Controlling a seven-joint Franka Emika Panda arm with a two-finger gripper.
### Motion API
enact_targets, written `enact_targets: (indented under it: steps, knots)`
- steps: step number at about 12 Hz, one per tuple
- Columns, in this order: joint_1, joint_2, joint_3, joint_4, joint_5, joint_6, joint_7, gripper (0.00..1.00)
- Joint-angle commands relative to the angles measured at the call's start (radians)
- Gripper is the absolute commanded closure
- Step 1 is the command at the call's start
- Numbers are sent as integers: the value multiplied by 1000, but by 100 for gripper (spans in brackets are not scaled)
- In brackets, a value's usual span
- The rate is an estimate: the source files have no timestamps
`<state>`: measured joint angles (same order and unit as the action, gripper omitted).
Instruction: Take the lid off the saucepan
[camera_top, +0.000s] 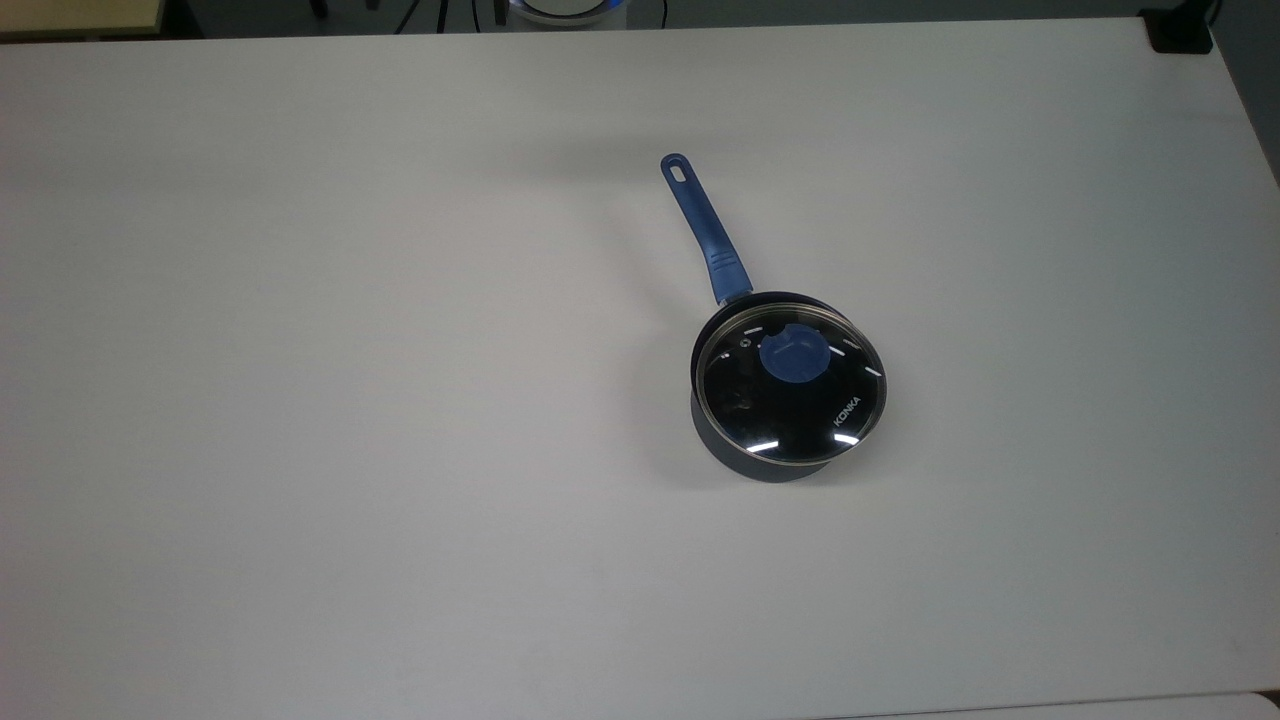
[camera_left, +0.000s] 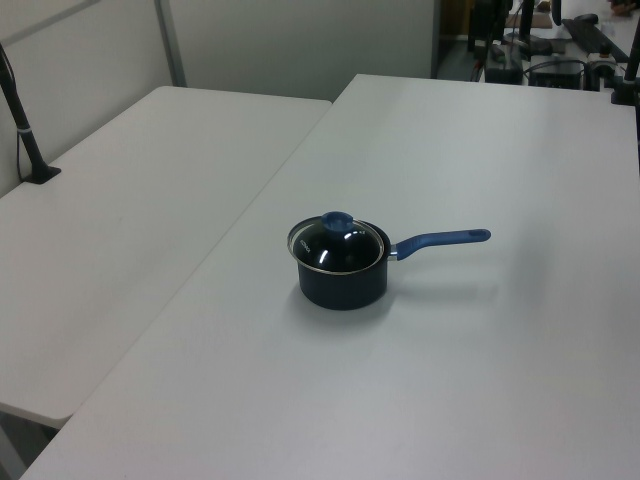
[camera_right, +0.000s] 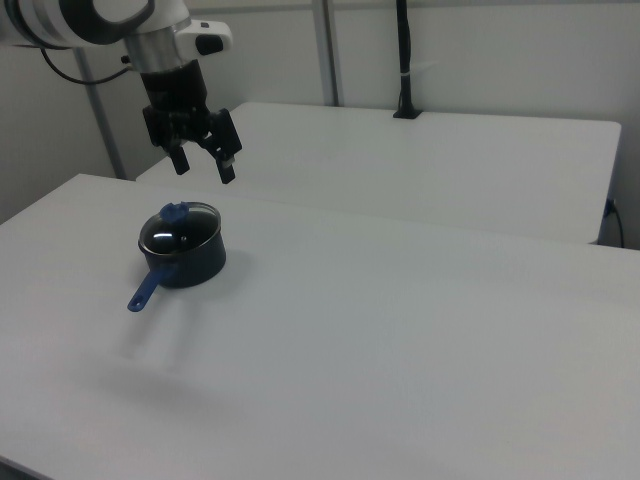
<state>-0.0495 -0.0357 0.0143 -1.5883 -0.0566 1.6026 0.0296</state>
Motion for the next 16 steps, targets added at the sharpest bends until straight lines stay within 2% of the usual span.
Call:
enact_targets:
  steps: [1, 13, 16]
  knots:
    - [13, -18, -16, -29, 18, 13, -20, 0]
    - [4, -12, -16, -22, 18, 22, -17, 0]
    - [13, 17, -5, -24, 17, 40, -1, 0]
